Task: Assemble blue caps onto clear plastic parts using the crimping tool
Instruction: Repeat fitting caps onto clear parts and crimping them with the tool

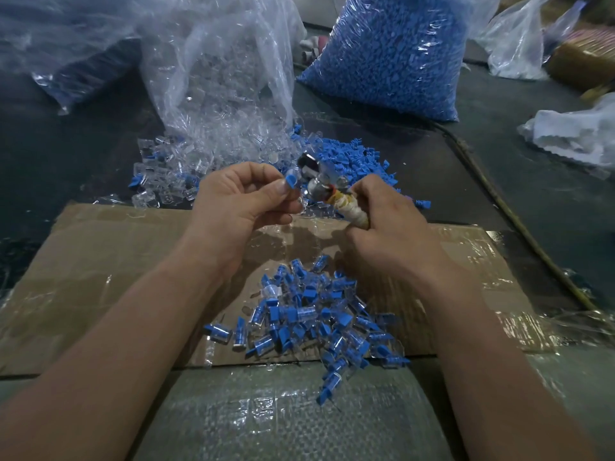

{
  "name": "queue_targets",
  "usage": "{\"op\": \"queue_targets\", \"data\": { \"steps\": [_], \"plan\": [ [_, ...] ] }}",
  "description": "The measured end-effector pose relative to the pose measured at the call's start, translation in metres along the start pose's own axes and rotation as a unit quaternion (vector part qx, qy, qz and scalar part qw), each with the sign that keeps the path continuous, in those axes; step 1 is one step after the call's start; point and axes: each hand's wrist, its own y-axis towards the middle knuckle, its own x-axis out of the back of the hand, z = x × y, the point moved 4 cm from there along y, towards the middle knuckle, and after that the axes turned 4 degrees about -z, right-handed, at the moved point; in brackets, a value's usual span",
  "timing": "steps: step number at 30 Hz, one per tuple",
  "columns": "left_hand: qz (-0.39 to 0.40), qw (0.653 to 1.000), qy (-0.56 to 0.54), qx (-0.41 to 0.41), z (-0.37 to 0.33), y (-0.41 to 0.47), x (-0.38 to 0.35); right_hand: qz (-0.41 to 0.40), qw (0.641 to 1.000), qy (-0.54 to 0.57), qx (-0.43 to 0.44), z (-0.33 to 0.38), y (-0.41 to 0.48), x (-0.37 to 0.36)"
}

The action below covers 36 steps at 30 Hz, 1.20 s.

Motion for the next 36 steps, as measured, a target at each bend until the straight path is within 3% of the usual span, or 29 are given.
{"op": "queue_targets", "data": {
  "steps": [17, 24, 36],
  "plan": [
    [-0.014, 0.999, 0.009, -0.04, 0.002, -0.001, -0.001, 0.039, 0.999, 0.004, 0.017, 0.01, -0.002, -0.004],
    [-0.045, 0.992, 0.065, -0.098, 0.001, -0.006, -0.004, 0.032, 0.999, -0.005, 0.022, 0.014, -0.002, -0.003],
    [-0.064, 0.99, 0.078, -0.097, 0.001, -0.006, -0.001, 0.011, 1.0, 0.004, 0.022, 0.017, -0.003, -0.006]
  ]
}}
